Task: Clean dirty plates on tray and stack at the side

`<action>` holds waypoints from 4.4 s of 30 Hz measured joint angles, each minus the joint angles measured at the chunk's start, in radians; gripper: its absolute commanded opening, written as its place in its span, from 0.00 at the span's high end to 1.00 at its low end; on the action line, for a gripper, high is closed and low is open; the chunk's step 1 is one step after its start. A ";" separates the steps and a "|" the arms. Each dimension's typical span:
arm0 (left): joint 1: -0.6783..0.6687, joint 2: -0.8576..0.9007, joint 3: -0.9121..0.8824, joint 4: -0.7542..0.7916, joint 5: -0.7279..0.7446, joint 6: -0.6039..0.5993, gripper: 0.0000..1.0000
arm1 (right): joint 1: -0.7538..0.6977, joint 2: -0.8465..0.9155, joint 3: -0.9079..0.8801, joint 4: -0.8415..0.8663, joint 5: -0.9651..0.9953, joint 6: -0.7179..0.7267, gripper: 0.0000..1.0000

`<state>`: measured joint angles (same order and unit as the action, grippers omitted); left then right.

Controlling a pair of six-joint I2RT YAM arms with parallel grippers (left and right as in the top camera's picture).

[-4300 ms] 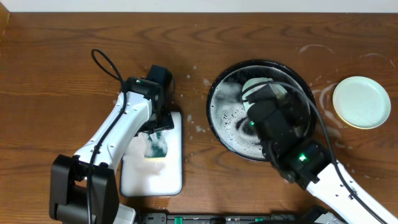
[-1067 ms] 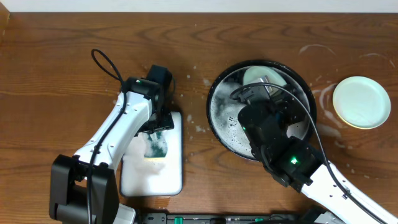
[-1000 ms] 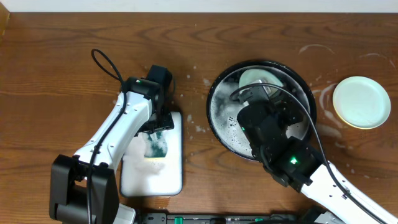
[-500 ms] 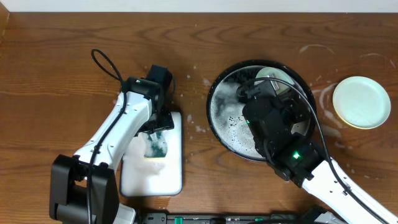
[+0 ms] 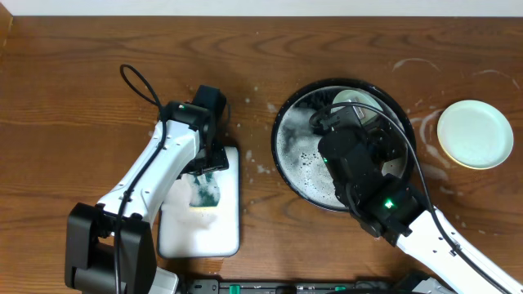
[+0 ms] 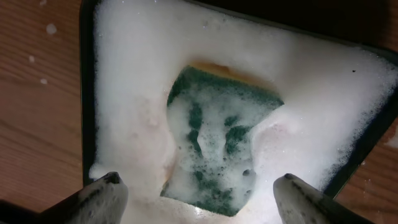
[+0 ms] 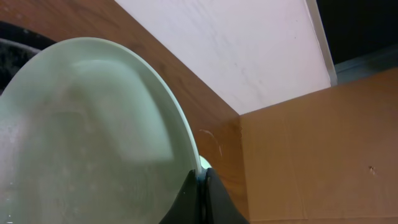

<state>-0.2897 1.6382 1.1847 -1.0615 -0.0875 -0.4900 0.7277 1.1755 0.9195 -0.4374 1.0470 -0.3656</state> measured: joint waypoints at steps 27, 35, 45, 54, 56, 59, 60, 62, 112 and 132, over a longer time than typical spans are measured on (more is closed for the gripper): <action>0.000 0.000 0.000 0.000 0.000 0.000 0.19 | -0.389 0.040 0.000 -0.086 -0.405 0.334 0.99; 0.000 0.000 0.000 0.000 0.000 0.000 0.19 | -0.357 0.037 0.001 -0.071 -0.453 0.262 0.99; 0.000 0.000 0.000 0.000 0.000 0.000 0.19 | -0.266 0.037 0.001 -0.027 -0.298 0.261 0.99; 0.000 0.000 0.000 0.000 0.000 0.000 0.19 | -0.601 0.036 0.001 -0.021 -0.592 0.538 0.99; 0.000 0.000 0.000 0.000 0.000 0.000 0.19 | -0.710 0.036 0.001 -0.021 -0.700 0.589 0.99; 0.000 0.000 0.000 0.000 0.000 0.000 0.19 | -0.914 0.036 0.001 -0.021 -0.853 0.666 0.99; 0.000 0.000 0.000 0.000 0.000 0.000 0.19 | -1.027 0.037 0.001 -0.021 -0.905 0.706 0.99; 0.000 0.000 0.000 0.000 0.000 0.000 0.19 | -1.123 0.044 0.002 -0.019 -0.936 0.731 0.99; 0.000 0.000 0.000 0.000 0.000 0.000 0.19 | -0.693 -0.448 0.020 -0.364 -1.602 0.537 0.01; 0.000 0.000 0.000 0.000 0.000 0.000 0.18 | -0.632 -0.946 -0.423 -0.053 -1.146 0.510 0.01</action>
<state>-0.2897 1.6382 1.1843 -1.0615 -0.0875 -0.4900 0.0959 0.2291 0.4965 -0.4900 -0.0986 0.1440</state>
